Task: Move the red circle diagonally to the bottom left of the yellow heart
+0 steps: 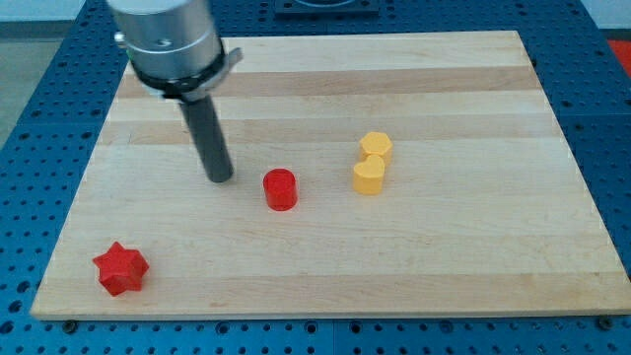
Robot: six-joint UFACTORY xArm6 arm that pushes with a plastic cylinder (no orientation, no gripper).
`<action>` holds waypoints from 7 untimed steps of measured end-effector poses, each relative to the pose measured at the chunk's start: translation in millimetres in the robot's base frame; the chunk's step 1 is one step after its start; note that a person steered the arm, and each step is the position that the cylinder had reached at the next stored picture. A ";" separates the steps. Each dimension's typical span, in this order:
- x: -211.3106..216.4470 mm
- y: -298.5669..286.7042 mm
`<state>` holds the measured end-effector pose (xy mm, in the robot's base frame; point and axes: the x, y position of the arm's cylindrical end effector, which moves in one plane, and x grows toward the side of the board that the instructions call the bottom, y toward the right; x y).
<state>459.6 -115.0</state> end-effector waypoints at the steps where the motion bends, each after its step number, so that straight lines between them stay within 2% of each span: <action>1: 28.0 37.1; 2: 51.7 75.5; 3: 56.0 80.1; 4: 80.7 55.8; 5: 105.7 61.5; 6: 113.0 102.6; 7: 101.5 133.0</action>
<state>561.1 18.0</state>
